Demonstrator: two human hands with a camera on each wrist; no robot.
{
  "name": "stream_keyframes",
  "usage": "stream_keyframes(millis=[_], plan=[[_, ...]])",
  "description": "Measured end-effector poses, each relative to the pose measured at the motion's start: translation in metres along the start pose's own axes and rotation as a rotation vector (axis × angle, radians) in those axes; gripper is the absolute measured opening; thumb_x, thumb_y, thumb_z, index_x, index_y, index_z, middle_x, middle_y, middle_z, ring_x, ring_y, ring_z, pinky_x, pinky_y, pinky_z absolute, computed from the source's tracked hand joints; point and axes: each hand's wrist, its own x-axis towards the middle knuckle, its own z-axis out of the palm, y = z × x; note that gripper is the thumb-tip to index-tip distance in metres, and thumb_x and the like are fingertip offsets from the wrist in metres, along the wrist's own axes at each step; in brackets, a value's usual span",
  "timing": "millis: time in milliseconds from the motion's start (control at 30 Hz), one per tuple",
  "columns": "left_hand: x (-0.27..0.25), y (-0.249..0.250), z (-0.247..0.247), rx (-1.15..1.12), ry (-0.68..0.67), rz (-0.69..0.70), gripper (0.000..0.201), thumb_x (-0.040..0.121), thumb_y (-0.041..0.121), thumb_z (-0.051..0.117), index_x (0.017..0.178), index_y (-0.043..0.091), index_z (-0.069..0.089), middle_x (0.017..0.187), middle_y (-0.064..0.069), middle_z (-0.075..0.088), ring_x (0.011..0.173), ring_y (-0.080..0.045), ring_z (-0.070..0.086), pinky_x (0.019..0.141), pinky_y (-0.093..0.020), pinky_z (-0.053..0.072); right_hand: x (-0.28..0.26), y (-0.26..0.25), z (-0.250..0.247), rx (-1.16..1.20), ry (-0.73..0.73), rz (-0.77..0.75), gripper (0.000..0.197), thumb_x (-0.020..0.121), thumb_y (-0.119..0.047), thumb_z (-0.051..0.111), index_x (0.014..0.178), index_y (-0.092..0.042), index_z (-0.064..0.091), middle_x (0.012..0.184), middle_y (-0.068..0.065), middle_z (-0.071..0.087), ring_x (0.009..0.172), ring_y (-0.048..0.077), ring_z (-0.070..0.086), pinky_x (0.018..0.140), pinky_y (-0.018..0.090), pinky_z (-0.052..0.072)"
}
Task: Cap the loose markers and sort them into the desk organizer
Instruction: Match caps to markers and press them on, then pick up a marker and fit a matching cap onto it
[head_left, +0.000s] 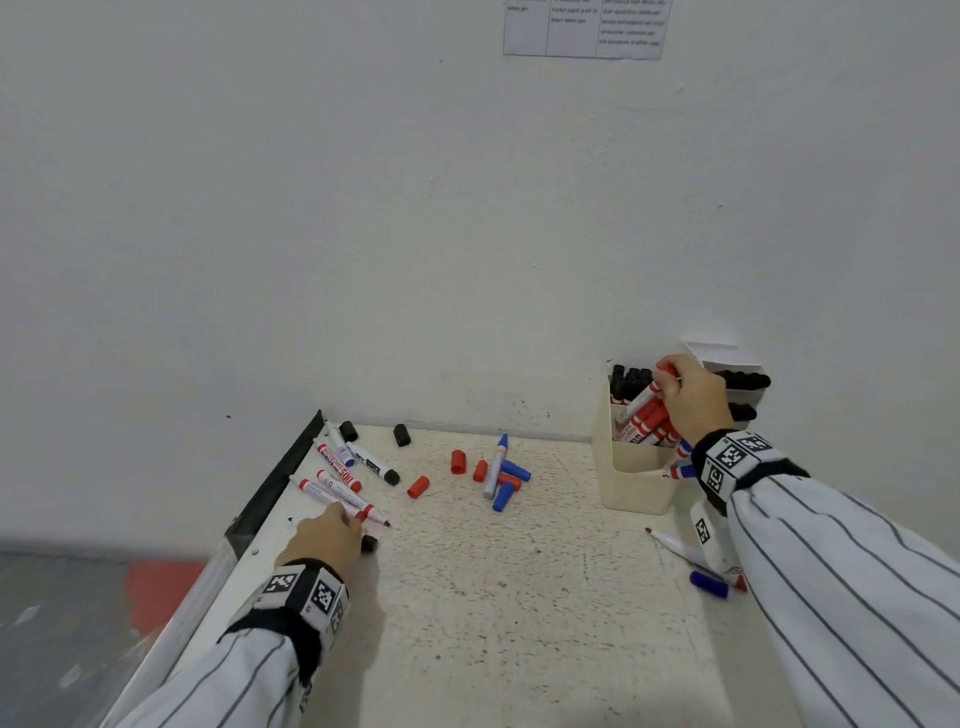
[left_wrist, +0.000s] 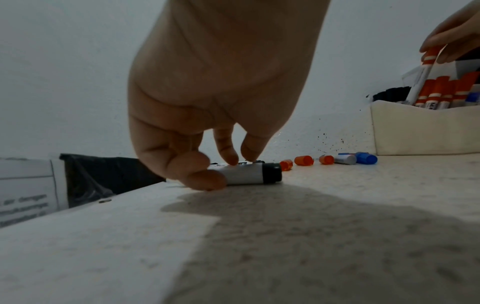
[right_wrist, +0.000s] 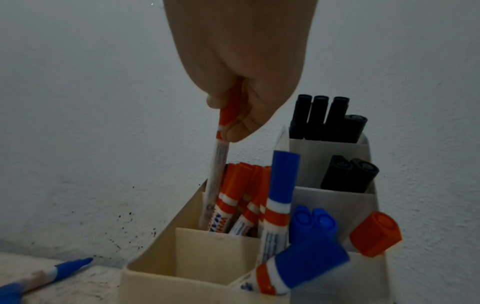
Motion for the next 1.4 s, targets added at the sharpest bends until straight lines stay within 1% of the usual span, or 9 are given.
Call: stream_keyframes(millis=[133,267,467,667,833,933,1067,1200,1400], plan=[[0.002,0.000,0.000,-0.024,-0.006,-0.009,0.031,0.096,0.029,0.036,0.125,0.023,0.045,0.113,-0.012,0.059,0.088,-0.025,0.057,0.079,-0.034,0.046,0.000,-0.002,0.013,-0.003,-0.047,0.049,0.022,0.092,-0.007,0.052,0.110,0.001,0.060,0.116,0.020,0.048,0.100,0.028,0.052,0.081,0.020,0.036],[-0.004,0.004,-0.004,-0.059,-0.037,-0.064,0.030,0.094,0.037,0.040,0.114,0.019,0.052,0.108,-0.009,0.058,0.087,-0.021,0.055,0.081,-0.031,0.046,-0.005,-0.006,0.018,0.031,0.011,0.070,0.015,0.090,-0.005,0.055,0.104,0.003,0.058,0.098,0.015,0.056,0.081,0.018,0.049,0.059,0.020,0.038],[-0.013,0.001,-0.004,-0.233,-0.003,-0.065,0.010,0.093,0.016,0.043,0.102,0.013,0.045,0.098,-0.009,0.051,0.075,-0.017,0.046,0.066,-0.024,0.036,0.000,-0.001,0.020,-0.033,0.046,0.035,0.016,0.093,-0.004,0.048,0.102,0.003,0.059,0.101,0.021,0.060,0.087,0.025,0.054,0.077,0.028,0.041],[-0.016,0.009,-0.003,-0.594,0.040,-0.009,0.037,0.092,0.012,0.052,0.127,0.008,0.040,0.106,-0.018,0.059,0.078,-0.021,0.049,0.061,-0.024,0.039,0.000,0.008,0.024,-0.122,-0.051,0.049,0.022,0.092,-0.004,0.045,0.106,-0.001,0.062,0.104,0.020,0.064,0.094,0.032,0.058,0.077,0.029,0.041],[-0.009,0.015,-0.004,-0.775,-0.021,-0.089,0.048,0.091,0.006,0.047,0.137,0.014,0.038,0.128,-0.017,0.053,0.108,-0.029,0.054,0.094,-0.035,0.045,0.001,0.011,0.032,-0.287,-0.200,-0.013,0.027,0.088,-0.001,0.045,0.106,-0.003,0.065,0.111,0.017,0.066,0.105,0.034,0.056,0.093,0.037,0.042],[-0.005,0.011,-0.001,-0.850,-0.046,-0.118,0.050,0.088,0.007,0.051,0.135,0.016,0.040,0.131,-0.016,0.053,0.114,-0.031,0.054,0.098,-0.041,0.045,-0.002,0.006,0.037,-0.397,-0.321,-0.064,0.033,0.089,-0.010,0.047,0.120,-0.011,0.058,0.131,0.008,0.056,0.117,0.031,0.051,0.101,0.042,0.038],[0.001,0.008,-0.001,-0.909,-0.037,-0.154,0.040,0.091,0.006,0.044,0.131,0.011,0.045,0.120,-0.015,0.054,0.096,-0.031,0.056,0.086,-0.042,0.052,-0.007,-0.006,0.044,-0.538,-0.297,-0.060,0.038,0.086,-0.017,0.051,0.124,-0.016,0.051,0.141,0.005,0.041,0.123,0.030,0.037,0.101,0.043,0.030],[0.006,0.005,-0.001,-0.941,0.028,-0.155,0.040,0.094,0.005,0.034,0.132,0.011,0.044,0.097,-0.009,0.055,0.060,-0.021,0.053,0.055,-0.030,0.047,-0.017,-0.026,0.063,-0.369,-0.192,-0.173,0.032,0.084,-0.010,0.053,0.116,-0.013,0.059,0.137,0.008,0.042,0.124,0.030,0.031,0.100,0.041,0.026],[0.012,-0.011,-0.007,-0.909,0.062,-0.130,0.048,0.090,0.009,0.054,0.136,0.015,0.040,0.107,-0.008,0.058,0.081,-0.016,0.057,0.072,-0.030,0.050,-0.030,-0.071,0.125,-0.097,-0.566,-0.257,0.028,0.090,-0.014,0.050,0.117,-0.019,0.058,0.129,0.004,0.051,0.124,0.022,0.040,0.106,0.040,0.031]])
